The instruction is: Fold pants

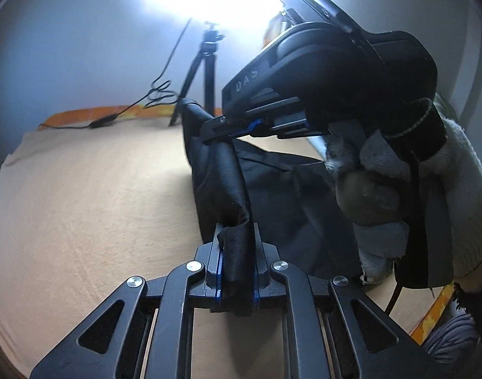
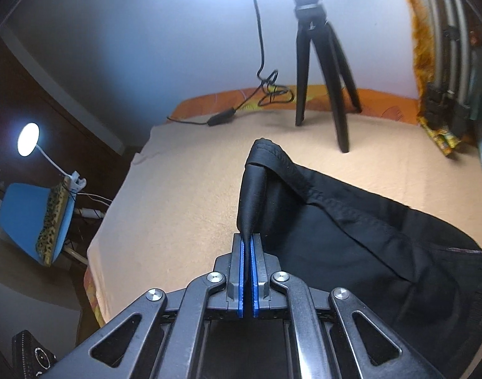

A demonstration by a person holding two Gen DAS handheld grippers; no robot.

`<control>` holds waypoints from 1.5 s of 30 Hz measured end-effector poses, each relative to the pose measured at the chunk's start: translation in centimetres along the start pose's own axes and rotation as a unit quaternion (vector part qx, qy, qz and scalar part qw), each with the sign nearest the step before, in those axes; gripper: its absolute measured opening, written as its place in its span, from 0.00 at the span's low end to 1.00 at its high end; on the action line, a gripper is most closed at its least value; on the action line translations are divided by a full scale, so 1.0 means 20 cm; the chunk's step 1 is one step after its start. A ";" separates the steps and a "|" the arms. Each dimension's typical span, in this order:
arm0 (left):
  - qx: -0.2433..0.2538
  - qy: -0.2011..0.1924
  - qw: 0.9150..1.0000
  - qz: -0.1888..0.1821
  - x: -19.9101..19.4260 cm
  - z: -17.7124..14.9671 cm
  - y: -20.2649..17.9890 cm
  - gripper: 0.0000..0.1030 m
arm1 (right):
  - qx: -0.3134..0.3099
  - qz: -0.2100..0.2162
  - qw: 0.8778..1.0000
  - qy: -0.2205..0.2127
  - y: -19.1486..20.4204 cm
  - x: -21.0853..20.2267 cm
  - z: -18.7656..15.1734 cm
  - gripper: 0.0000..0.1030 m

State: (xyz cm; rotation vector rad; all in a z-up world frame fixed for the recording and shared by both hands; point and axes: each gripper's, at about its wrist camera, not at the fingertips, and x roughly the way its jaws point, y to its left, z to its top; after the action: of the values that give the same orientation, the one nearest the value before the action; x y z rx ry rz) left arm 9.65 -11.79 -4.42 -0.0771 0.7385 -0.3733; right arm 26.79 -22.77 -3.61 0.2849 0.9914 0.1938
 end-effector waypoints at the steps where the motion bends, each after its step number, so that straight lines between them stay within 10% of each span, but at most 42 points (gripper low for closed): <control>1: 0.001 -0.001 1.000 -0.004 0.00 0.00 -0.01 0.10 | 0.000 0.000 1.000 -0.002 -0.01 -0.02 0.00 0.01; 30: 0.063 0.035 0.990 -0.118 0.39 0.08 -0.61 0.10 | 0.111 -0.026 0.989 -0.096 -0.80 -0.61 -0.28 0.00; 45: 0.120 0.104 0.978 -0.133 0.63 0.02 -0.77 0.16 | 0.153 -0.069 0.983 -0.067 -1.16 -0.56 -0.48 0.00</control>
State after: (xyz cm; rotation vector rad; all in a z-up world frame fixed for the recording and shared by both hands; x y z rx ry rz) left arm 13.67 -30.56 -9.20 0.0928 0.8866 -0.7327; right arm 13.39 -46.63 -7.16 0.5018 0.9012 -0.1057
